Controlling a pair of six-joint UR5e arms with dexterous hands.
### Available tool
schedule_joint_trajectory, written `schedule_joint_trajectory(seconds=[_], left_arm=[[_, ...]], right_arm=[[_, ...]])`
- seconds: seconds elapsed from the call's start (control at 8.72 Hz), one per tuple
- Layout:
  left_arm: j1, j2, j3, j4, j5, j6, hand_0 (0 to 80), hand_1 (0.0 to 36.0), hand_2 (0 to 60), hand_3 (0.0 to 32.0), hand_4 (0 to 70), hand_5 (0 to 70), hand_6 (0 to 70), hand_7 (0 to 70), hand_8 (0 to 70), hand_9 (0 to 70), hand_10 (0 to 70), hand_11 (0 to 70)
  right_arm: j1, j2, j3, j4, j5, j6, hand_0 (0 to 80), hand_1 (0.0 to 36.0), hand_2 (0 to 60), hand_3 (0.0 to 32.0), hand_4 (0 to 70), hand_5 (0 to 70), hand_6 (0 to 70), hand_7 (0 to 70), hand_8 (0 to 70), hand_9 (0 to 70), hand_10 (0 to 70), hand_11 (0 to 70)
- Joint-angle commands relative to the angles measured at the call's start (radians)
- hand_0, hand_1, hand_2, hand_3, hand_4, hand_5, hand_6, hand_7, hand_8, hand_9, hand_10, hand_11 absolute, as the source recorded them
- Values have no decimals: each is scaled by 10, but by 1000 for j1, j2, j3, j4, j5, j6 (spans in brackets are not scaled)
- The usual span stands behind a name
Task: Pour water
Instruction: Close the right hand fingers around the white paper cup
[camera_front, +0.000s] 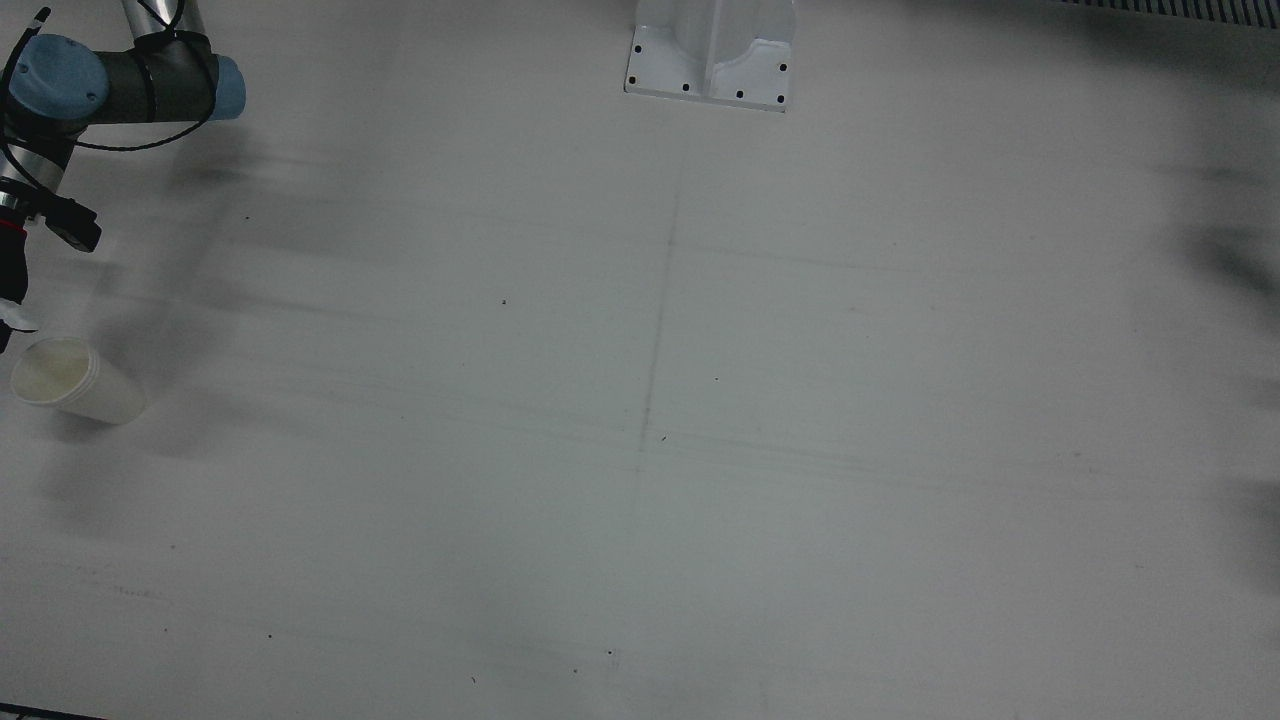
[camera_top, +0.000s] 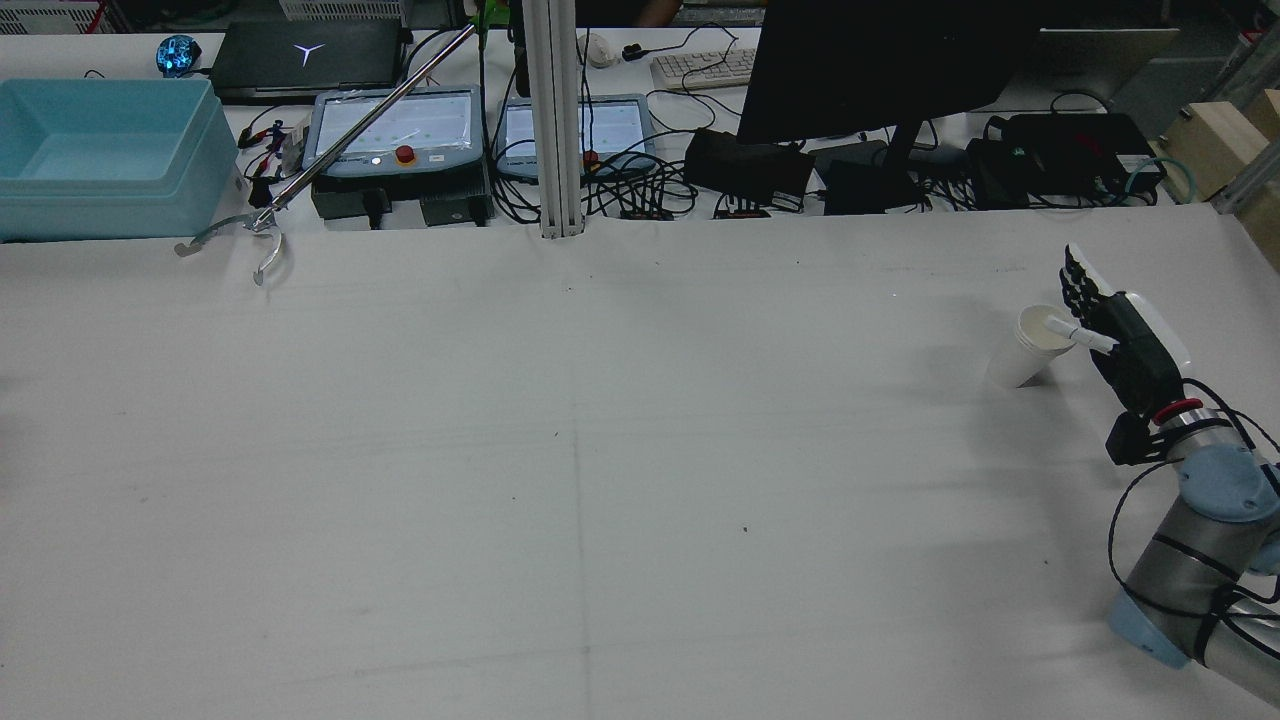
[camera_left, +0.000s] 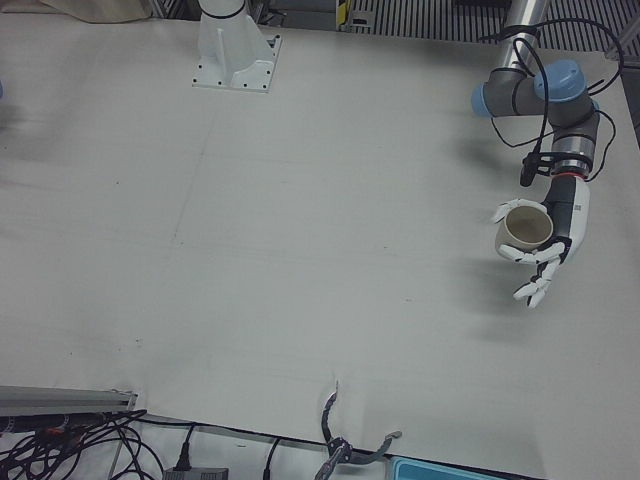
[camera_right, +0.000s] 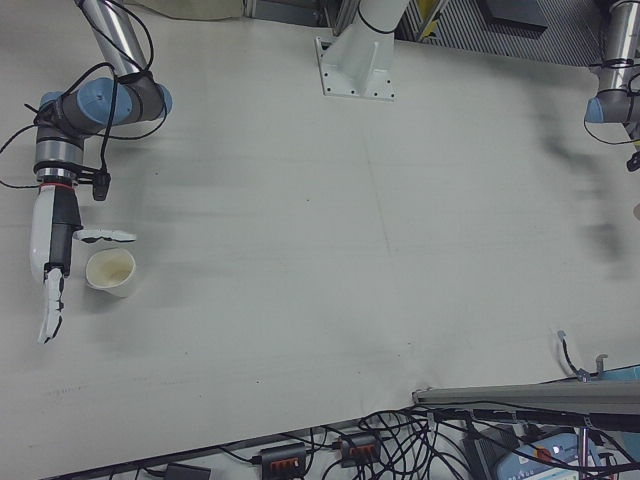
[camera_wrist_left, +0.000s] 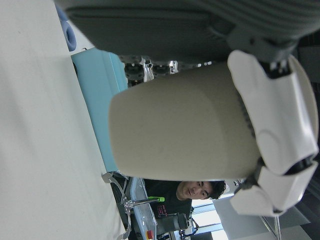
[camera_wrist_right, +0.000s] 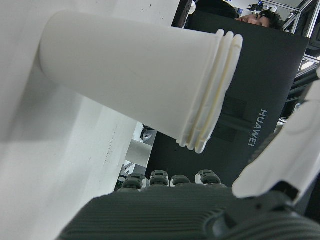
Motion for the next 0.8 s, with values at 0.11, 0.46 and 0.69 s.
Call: schedule_joint_trajectory(seconds=[0.11,0.46,0.69], left_arm=[[0,0,7,-3,-3,2,490,164,380,0,540,467,173,189,80,123,115,176],[2,6,18,-10,-6,2,488,163,377,0,535,464,171,187,79,121,115,175],[0,12,26,-22,-8,2,488,163,373,0,532,462,170,185,79,120,115,175]], right_arm=[[-20,-20,-12,10,21,-2,397,94,104,0,0,0,0,0,22,36,23,45],[-75,-14,-6,10,63,-2,423,116,119,0,0,0,0,0,26,41,27,53],[-135,-8,-14,10,99,-2,424,116,119,0,0,0,0,0,27,41,28,54]])
